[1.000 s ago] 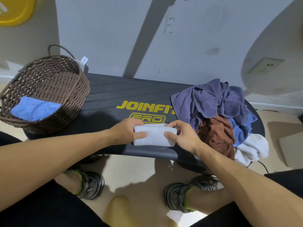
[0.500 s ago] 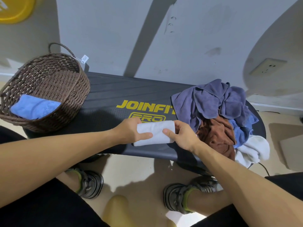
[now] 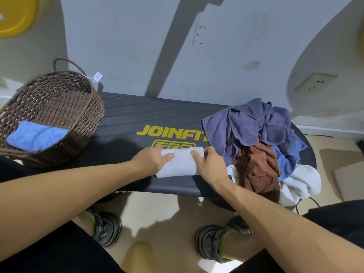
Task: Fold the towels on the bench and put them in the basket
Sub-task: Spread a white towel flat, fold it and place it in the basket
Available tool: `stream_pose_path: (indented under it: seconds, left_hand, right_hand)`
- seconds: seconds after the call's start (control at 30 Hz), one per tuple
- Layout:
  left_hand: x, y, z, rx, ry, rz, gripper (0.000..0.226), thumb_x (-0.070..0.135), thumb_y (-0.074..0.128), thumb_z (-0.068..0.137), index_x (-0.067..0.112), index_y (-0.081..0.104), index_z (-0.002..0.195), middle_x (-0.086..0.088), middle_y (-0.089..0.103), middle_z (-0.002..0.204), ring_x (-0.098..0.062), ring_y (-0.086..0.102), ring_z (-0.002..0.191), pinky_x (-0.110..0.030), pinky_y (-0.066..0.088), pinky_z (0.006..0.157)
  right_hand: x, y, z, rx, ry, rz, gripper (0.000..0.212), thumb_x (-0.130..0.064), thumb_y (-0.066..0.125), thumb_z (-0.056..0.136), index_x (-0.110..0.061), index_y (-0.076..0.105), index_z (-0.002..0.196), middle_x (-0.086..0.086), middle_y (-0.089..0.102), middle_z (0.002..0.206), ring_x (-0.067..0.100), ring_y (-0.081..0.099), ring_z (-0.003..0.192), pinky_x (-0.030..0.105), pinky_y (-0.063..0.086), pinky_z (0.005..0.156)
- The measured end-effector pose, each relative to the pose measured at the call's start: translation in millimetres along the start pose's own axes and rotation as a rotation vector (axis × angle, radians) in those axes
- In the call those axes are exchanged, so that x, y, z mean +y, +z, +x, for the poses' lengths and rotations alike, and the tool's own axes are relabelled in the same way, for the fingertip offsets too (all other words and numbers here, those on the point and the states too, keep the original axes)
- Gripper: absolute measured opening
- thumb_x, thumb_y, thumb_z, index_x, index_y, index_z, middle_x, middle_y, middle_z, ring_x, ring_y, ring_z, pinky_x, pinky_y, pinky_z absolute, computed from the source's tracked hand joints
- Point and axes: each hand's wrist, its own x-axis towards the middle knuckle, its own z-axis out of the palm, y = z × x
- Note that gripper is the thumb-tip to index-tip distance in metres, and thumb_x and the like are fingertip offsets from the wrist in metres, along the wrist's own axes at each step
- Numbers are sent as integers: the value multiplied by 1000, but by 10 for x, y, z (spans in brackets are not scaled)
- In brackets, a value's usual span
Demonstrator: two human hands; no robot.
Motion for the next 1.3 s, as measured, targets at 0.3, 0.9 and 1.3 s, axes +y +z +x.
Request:
stream_pose_path:
  seconds: [0.3,0.9,1.3]
  left_hand:
    - [20,-160,102,-182,-1,73,49,60,56,89,14,47,76,-2,48,76,-21,44,73,-32,32,65]
    - [155,-148,84,-237,-170,-501,50,45,88,67,4,63,83,-1,65,72,-23,65,72,-25,53,52]
    - [725,-1088,-225,130,615,-237,25,46,55,93,30,57,112,14,64,101,-2,60,95,-17,45,74]
  right_hand:
    - [-8,-68,61,-15,43,2,39,-57,62,87,-19,56,94,-4,63,83,21,63,81,40,56,71]
    - [-51,-282,74,-268,97,4,38,-30,61,96,-16,50,130,6,60,126,28,60,108,43,56,88]
    - [-932,-790,42,-267,-456,125,89,-58,86,61,-30,44,134,-14,58,126,4,57,113,26,50,92]
